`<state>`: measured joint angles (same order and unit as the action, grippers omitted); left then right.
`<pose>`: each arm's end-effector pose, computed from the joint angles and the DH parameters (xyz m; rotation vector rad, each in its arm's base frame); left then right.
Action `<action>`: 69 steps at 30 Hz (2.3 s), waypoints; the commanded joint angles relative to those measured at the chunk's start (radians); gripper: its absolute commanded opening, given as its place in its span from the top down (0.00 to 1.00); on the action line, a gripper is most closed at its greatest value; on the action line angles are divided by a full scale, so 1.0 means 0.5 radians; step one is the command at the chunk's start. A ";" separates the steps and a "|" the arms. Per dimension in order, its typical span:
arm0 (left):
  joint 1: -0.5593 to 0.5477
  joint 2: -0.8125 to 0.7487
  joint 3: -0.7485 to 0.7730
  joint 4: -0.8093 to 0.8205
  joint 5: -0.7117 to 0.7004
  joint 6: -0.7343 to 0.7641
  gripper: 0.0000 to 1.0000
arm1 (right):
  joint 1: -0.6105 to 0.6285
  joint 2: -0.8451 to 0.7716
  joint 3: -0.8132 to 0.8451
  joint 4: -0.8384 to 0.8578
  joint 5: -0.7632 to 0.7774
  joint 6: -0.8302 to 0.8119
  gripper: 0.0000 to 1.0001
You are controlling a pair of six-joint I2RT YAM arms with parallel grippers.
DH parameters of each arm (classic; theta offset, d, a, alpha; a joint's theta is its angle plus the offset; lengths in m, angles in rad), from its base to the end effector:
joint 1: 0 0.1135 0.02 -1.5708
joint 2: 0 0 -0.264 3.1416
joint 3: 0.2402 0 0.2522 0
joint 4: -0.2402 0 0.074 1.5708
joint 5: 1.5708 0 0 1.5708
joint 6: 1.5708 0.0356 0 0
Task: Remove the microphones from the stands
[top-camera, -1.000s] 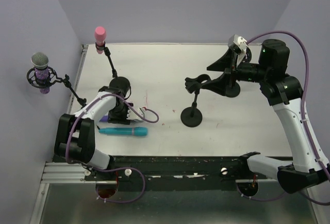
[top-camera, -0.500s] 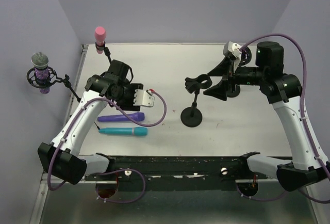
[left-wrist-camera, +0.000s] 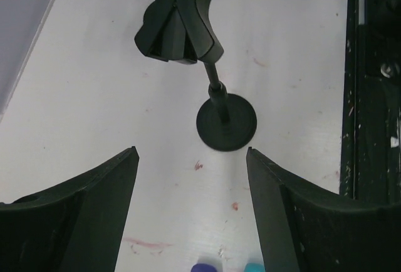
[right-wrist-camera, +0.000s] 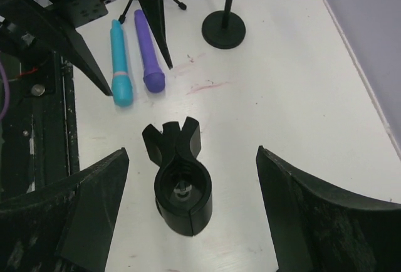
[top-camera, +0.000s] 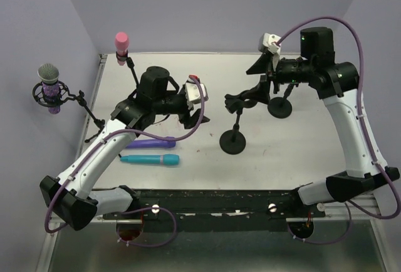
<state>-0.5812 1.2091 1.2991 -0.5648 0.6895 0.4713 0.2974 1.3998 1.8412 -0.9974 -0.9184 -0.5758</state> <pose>0.2010 -0.1592 0.3958 1.3597 1.4831 -0.7706 0.2328 0.1009 0.4821 -1.2815 1.5066 0.7868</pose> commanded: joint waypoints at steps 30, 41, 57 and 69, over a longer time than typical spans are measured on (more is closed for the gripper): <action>-0.028 0.024 -0.604 1.059 0.179 -0.667 0.23 | 0.823 0.520 0.564 -0.846 1.616 -0.210 0.23; -0.062 0.331 -0.674 1.528 0.192 -0.544 0.24 | 0.823 0.526 0.431 -0.843 1.646 -0.109 0.48; -0.157 1.070 -0.813 2.755 0.345 -0.826 0.27 | 0.807 0.557 0.527 -0.843 1.680 0.081 0.57; -0.295 1.300 -0.896 3.338 0.223 -1.212 0.56 | 0.792 0.630 0.616 -0.843 1.705 0.142 0.60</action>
<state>-0.6964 1.8118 0.8459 0.9310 0.8036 -0.0456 0.6937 1.7039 2.1105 -1.3693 -0.0734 -0.5312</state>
